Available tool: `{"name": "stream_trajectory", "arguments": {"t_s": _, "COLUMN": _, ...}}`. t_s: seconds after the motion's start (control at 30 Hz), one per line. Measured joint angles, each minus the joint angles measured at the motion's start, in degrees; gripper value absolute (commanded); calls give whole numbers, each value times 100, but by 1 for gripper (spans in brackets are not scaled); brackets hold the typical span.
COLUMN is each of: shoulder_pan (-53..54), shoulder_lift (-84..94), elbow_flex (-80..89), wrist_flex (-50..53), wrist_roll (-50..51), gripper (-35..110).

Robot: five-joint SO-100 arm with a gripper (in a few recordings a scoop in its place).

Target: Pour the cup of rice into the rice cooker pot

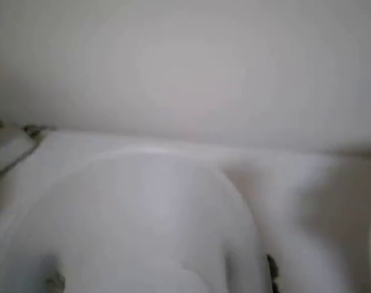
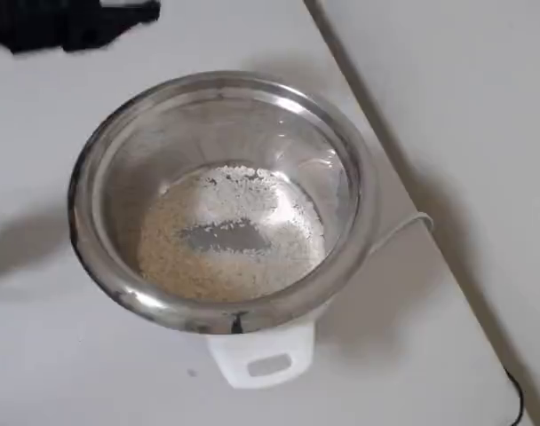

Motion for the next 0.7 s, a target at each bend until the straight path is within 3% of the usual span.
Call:
{"name": "stream_trajectory", "arguments": {"t_s": 0.27, "shoulder_pan": -62, "shoulder_lift": -1055, "elbow_flex": 2294, "wrist_flex": -3560, "wrist_roll": -519, "gripper": 21}}
{"name": "stream_trajectory", "arguments": {"t_s": 0.47, "shoulder_pan": -62, "shoulder_lift": -3173, "elbow_flex": 2435, "wrist_flex": -6047, "wrist_roll": -923, "gripper": 28}}
{"name": "stream_trajectory", "arguments": {"t_s": 0.7, "shoulder_pan": 53, "shoulder_lift": -5229, "elbow_flex": 2004, "wrist_flex": -7998, "wrist_roll": -1046, "gripper": 42}}
